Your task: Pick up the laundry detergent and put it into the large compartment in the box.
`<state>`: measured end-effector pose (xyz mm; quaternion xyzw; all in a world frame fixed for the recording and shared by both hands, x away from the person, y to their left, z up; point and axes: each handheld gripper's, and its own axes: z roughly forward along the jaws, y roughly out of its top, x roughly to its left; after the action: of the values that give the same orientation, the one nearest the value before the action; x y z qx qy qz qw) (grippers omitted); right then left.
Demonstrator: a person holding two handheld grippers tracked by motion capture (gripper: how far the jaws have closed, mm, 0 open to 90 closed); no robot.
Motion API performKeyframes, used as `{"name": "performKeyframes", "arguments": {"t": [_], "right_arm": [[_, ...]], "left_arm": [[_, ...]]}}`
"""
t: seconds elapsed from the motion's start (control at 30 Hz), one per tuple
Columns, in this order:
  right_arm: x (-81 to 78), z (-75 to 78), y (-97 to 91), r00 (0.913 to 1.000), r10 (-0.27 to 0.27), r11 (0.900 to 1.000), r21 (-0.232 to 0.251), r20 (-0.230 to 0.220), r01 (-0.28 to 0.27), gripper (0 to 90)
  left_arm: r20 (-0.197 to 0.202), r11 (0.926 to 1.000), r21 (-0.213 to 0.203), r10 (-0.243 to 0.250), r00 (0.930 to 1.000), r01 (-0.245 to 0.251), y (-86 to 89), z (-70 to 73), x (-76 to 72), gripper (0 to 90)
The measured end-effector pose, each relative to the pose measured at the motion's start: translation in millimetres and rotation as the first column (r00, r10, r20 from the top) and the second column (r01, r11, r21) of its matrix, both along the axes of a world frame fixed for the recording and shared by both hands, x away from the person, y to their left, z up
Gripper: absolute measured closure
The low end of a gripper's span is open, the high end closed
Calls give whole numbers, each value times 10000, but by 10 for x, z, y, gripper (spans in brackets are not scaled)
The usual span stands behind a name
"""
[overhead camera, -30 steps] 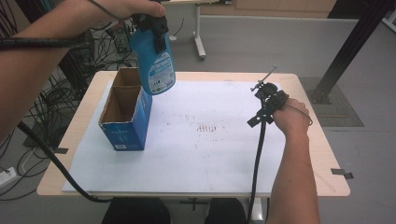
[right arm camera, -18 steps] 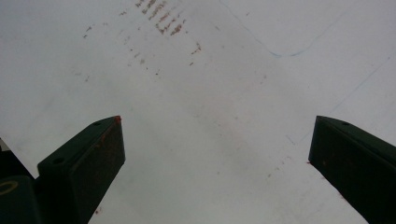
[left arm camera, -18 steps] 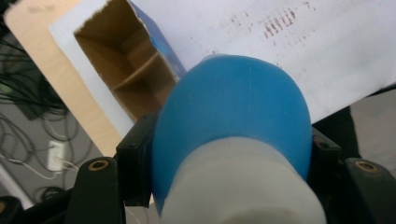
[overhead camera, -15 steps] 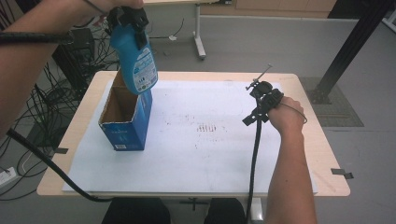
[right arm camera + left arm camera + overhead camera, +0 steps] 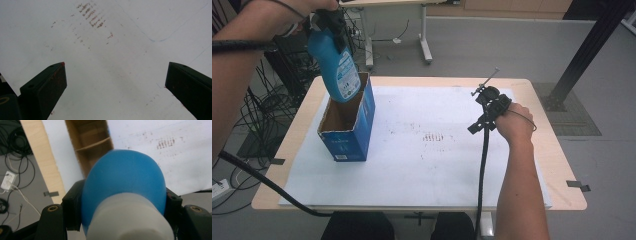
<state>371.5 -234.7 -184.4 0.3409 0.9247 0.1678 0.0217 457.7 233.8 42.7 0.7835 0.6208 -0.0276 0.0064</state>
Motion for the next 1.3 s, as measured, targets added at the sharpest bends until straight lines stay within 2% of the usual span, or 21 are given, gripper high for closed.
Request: {"name": "performKeyframes", "arguments": {"t": [0.03,0.2,0.47,0.53,0.7,0.93,1.27,1.3], "right_arm": [[2,-2,-1,10000,11,10000,8,0,-11,36],[3,-13,-7,10000,20,10000,79,13,-20,35],[16,-38,1,10000,41,9998,180,16,-41,35],[18,-50,5,10000,65,9998,194,32,-65,35],[30,-68,11,10000,58,9998,173,-35,-57,35],[25,-90,-8,10000,19,9999,164,-60,-18,35],[27,-98,-13,10000,-8,9999,172,-90,10,34],[32,-96,-7,9999,7,9999,139,-117,-5,35]], "left_arm": [[-130,9998,-22,189,9997,-189,34,-20,20,363],[-23,9965,25,833,9965,-833,172,-72,24,364],[2,9889,117,1479,9890,-1478,201,-120,26,364],[10,9899,153,1406,9901,-1406,181,-140,33,364],[-74,9872,73,1596,9871,-1596,184,-189,54,366],[-30,9861,304,1633,9866,-1631,130,-281,60,365],[-145,9851,417,1675,9858,-1668,122,-504,78,366],[-179,9853,401,1669,9858,-1661,127,-570,83,366]]}}
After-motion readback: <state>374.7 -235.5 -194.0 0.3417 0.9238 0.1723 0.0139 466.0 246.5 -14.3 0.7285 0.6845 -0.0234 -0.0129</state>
